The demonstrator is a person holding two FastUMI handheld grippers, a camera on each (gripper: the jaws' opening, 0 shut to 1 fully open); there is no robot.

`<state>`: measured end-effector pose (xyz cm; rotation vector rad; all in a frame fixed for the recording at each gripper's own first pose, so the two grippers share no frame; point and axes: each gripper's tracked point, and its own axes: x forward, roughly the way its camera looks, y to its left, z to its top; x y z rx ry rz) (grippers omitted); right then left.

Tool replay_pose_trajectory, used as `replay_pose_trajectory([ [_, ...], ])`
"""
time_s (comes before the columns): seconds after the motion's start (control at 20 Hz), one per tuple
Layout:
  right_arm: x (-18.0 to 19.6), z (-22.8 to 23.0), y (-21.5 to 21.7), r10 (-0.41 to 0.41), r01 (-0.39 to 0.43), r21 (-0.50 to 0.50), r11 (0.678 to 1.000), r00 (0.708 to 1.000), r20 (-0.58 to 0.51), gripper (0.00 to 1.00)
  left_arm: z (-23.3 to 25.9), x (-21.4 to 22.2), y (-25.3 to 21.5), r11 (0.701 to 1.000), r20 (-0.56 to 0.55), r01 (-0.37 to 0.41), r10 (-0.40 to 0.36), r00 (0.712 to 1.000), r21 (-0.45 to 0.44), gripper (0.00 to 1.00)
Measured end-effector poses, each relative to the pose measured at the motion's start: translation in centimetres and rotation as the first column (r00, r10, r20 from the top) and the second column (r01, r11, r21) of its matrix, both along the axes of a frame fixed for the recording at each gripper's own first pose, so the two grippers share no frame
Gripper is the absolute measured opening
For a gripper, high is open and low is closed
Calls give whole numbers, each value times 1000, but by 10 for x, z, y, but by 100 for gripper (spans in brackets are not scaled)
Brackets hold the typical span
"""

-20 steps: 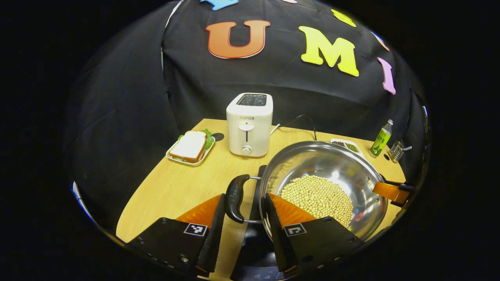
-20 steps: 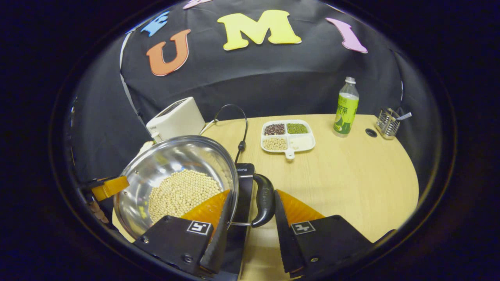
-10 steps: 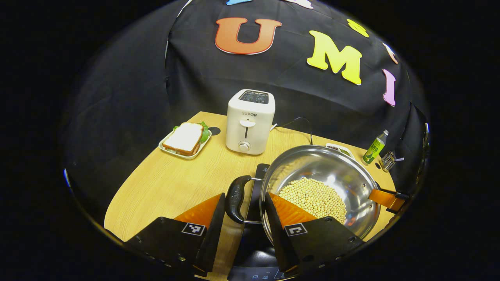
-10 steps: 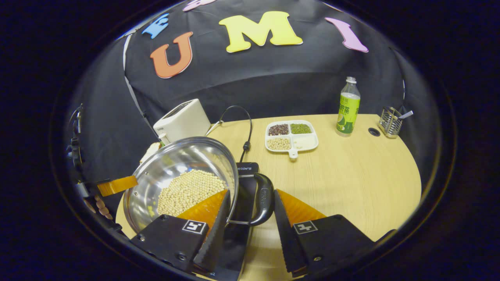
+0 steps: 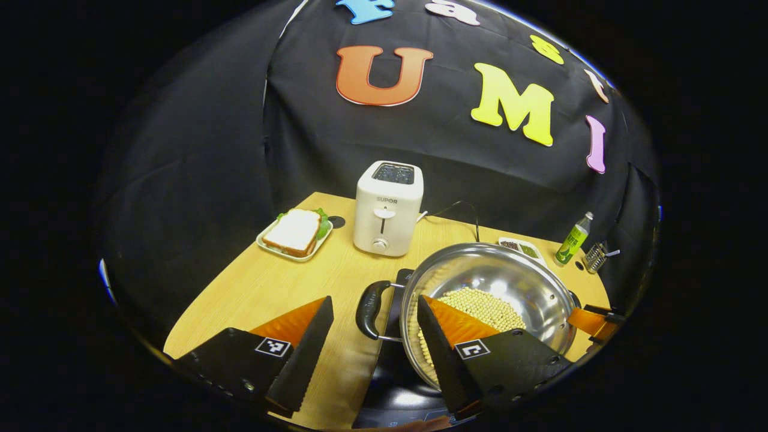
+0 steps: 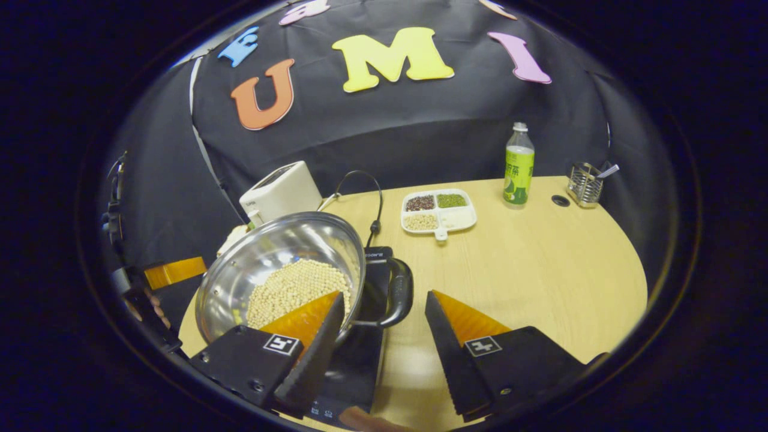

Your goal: First push the handle of the pot to place it horizontally, then grasp the pot with both hands and set it on the induction cooktop.

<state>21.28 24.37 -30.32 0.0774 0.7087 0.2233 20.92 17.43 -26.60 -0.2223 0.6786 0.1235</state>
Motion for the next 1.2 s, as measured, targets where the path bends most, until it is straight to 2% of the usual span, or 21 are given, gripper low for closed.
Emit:
replay_pose_trajectory([
  [0.05, -6, 5, -3, 8, -8, -8, 1000, 1000, 22, 88, 2, -5, -1, 1000, 7, 0, 0, 1000, 6, 85],
  [0.15, -22, 14, -8, 25, -24, -23, 999, 998, 57, 94, 7, -18, -3, 999, 25, 8, -9, 1000, 42, 87],
  [0.2, -31, 18, -13, 26, -24, -31, 999, 997, 70, 91, 12, -23, -3, 998, 40, 13, -15, 999, 57, 87],
  [0.35, -54, 24, -23, 25, -24, -11, 1000, 995, 95, 93, 31, -46, -16, 998, 76, 26, -30, 997, 57, 87],
  [0.5, -77, 35, -39, 13, -12, -8, 1000, 990, 137, 93, 59, -66, -21, 998, 147, 2, -11, 989, 55, 88],
  [0.65, -99, 50, -55, 13, -12, -10, 1000, 983, 183, 93, 80, -90, -30, 997, 193, 24, -39, 980, 75, 92],
  [0.75, -109, 68, -69, 0, 2, -10, 1000, 974, 227, 93, 93, -97, -37, 995, 231, 31, -53, 972, 97, 95],
  [0.95, -123, 102, -95, -38, 45, -15, 999, 950, 311, 92, 122, -118, -50, 991, 295, 36, -74, 953, 130, 95],
  [1.2, -143, 143, -120, -90, 80, 40, 996, 916, 391, 92, 161, -129, -78, 991, 387, 66, -106, 916, 115, 95],
])
